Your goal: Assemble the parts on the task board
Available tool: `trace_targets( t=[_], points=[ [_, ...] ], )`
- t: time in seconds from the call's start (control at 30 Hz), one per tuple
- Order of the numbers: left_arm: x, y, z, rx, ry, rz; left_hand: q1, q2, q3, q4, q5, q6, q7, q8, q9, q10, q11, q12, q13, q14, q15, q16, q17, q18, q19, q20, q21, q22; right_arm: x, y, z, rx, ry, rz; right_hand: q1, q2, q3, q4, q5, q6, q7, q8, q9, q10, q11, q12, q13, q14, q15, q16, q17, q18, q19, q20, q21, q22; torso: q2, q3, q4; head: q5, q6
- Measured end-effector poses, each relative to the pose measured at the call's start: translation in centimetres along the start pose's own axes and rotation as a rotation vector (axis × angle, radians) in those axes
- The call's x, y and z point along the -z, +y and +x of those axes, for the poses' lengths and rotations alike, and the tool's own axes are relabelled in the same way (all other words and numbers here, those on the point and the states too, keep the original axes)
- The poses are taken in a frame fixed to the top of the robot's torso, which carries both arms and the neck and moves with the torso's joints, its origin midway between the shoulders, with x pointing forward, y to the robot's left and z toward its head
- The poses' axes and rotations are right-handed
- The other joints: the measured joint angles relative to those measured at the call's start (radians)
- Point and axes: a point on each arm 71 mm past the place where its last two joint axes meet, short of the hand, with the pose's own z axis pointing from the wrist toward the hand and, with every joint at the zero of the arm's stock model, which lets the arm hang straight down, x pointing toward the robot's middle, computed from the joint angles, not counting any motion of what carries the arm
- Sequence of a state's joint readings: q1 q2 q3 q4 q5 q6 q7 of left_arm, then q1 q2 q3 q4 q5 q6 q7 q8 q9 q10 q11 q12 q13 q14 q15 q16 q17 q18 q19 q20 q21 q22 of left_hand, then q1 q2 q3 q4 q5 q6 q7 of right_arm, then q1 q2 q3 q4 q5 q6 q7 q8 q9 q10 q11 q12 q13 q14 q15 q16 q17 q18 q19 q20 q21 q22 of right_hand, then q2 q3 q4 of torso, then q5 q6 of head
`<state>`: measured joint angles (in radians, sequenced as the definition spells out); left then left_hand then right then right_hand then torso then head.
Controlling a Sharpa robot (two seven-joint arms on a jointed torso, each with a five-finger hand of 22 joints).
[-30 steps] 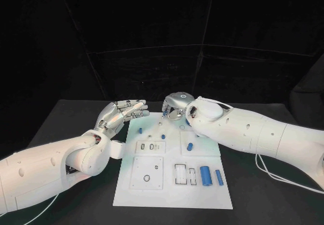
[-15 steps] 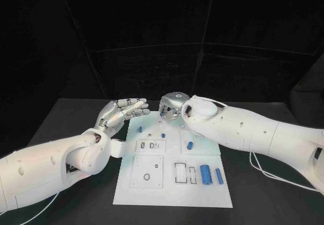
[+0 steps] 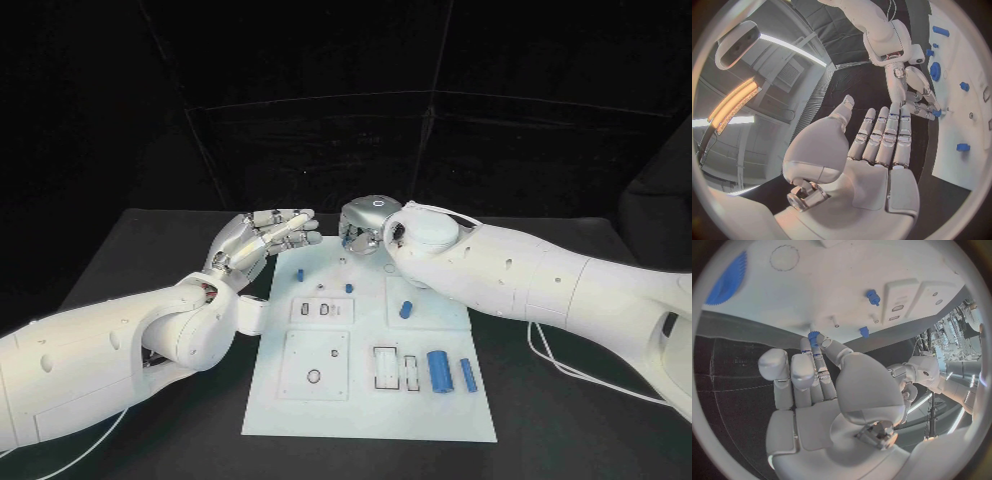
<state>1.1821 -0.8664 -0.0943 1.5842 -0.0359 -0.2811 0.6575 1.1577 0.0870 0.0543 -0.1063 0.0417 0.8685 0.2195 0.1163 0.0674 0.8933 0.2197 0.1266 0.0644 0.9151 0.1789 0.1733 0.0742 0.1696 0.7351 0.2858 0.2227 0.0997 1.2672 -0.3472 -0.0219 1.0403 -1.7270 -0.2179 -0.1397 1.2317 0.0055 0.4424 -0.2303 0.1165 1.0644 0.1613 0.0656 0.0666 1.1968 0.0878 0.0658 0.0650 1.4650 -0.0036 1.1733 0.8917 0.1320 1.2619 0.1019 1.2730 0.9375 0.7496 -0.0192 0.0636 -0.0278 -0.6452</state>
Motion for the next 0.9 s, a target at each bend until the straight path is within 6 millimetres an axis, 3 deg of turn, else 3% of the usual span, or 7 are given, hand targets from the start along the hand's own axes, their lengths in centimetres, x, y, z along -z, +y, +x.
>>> trace_targets(
  t=[0.17, 0.47, 0.63, 0.7, 0.77, 0.9],
  points=[
    [0.0, 0.0, 0.0, 0.0, 0.0, -0.001, 0.0, 0.0, 0.0, 0.0, 0.0, 0.0, 0.0, 0.0, 0.0, 0.0, 0.0, 0.0, 0.0, 0.0, 0.0, 0.0, 0.0, 0.0, 0.0, 0.0, 0.0, 0.0, -0.02, -0.08, 0.2, 0.012, 0.011, 0.012, -0.001, -0.012, 0.004, 0.004, -0.005, -0.005, 0.006, 0.0, 0.001, -0.007, 0.007, 0.0, 0.0, 0.0, 0.0, 0.001, 0.0, 0.0, 0.0, 0.0, 0.0, 0.003, 0.001, -0.0004, -0.0001, 0.001, 0.0],
    [-0.02, 0.0, -0.03, 0.0, 0.001, -0.002, 0.0, 0.0, 0.0, 0.0, 0.0, 0.0, 0.0, 0.0, 0.0, 0.0, 0.0, 0.0, 0.0, 0.0, 0.0, 0.0, 0.0, 0.0, 0.0, 0.0, 0.0, 0.0, -0.03, -0.08, 0.29, 0.025, 0.023, 0.023, -0.002, -0.012, 0.007, 0.007, -0.005, -0.012, 0.006, 0.0, 0.0, -0.014, 0.007, 0.0, 0.0, 0.0, 0.0, 0.006, 0.001, 0.0, 0.0, 0.0, 0.004, 0.005, 0.001, -0.0004, 0.0, 0.002, -0.002],
    [-0.02, 0.0, -0.03, 0.0, 0.001, -0.002, 0.0, 0.0, 0.0, 0.0, 0.0, 0.0, 0.0, 0.0, 0.0, 0.0, 0.0, 0.0, 0.0, 0.0, 0.0, 0.0, 0.0, 0.0, 0.0, 0.0, 0.0, 0.0, -0.03, -0.08, 0.29, 0.029, 0.025, 0.024, -0.01, -0.027, 0.01, 0.01, -0.008, -0.023, 0.007, 0.0, 0.0, -0.023, 0.01, 0.0, 0.0, 0.003, 0.004, 0.006, 0.001, 0.0, -0.004, 0.004, 0.004, 0.006, 0.002, -0.0004, -0.0001, 0.002, -0.001],
    [-0.02, 0.0, -0.03, 0.0, 0.001, -0.002, 0.0, 0.0, 0.0, 0.0, 0.0, 0.0, 0.0, 0.0, 0.0, 0.0, 0.0, 0.0, 0.0, 0.0, 0.0, 0.0, 0.0, 0.0, 0.0, 0.0, 0.0, 0.0, -0.03, -0.1, 0.29, 0.03, 0.025, 0.024, -0.013, -0.037, 0.013, 0.015, -0.021, -0.05, 0.009, 0.0, -0.003, -0.039, 0.013, 0.0, -0.001, 0.001, 0.008, 0.006, -0.002, 0.0, -0.009, 0.009, 0.004, 0.006, 0.002, -0.0004, -0.0004, 0.002, 0.0],
    [-0.03, 0.0, -0.03, 0.0, 0.001, -0.003, 0.0, 0.0, 0.0, 0.0, 0.0, 0.0, 0.0, 0.0, 0.0, 0.0, 0.0, 0.0, 0.0, 0.0, 0.0, 0.0, 0.0, 0.0, 0.0, 0.0, 0.0, 0.0, -0.04, -0.15, 0.3, 0.03, 0.024, 0.026, -0.016, -0.066, -0.009, 0.031, -0.054, -0.139, 0.007, 0.0, -0.005, -0.106, 0.016, 0.0, -0.002, -0.002, 0.016, -0.003, -0.028, 0.0, -0.02, 0.02, 0.004, -0.009, 0.002, -0.0008, -0.0005, 0.002, 0.001],
    [-0.03, 0.0, -0.04, 0.0, 0.001, -0.003, 0.0, 0.0, 0.0, 0.0, 0.0, 0.0, 0.0, 0.0, 0.0, 0.0, 0.0, 0.0, 0.0, 0.0, 0.0, 0.0, 0.0, 0.0, 0.0, 0.0, 0.0, -0.001, -0.06, -0.16, 0.3, 0.029, 0.022, 0.026, -0.012, -0.078, -0.053, 0.047, -0.059, -0.259, 0.0, -0.005, -0.006, -0.163, 0.019, 0.0, -0.002, -0.005, 0.02, -0.011, -0.051, 0.0, -0.029, 0.021, 0.0, -0.023, 0.002, -0.001, -0.0005, 0.001, 0.001]
  ],
)
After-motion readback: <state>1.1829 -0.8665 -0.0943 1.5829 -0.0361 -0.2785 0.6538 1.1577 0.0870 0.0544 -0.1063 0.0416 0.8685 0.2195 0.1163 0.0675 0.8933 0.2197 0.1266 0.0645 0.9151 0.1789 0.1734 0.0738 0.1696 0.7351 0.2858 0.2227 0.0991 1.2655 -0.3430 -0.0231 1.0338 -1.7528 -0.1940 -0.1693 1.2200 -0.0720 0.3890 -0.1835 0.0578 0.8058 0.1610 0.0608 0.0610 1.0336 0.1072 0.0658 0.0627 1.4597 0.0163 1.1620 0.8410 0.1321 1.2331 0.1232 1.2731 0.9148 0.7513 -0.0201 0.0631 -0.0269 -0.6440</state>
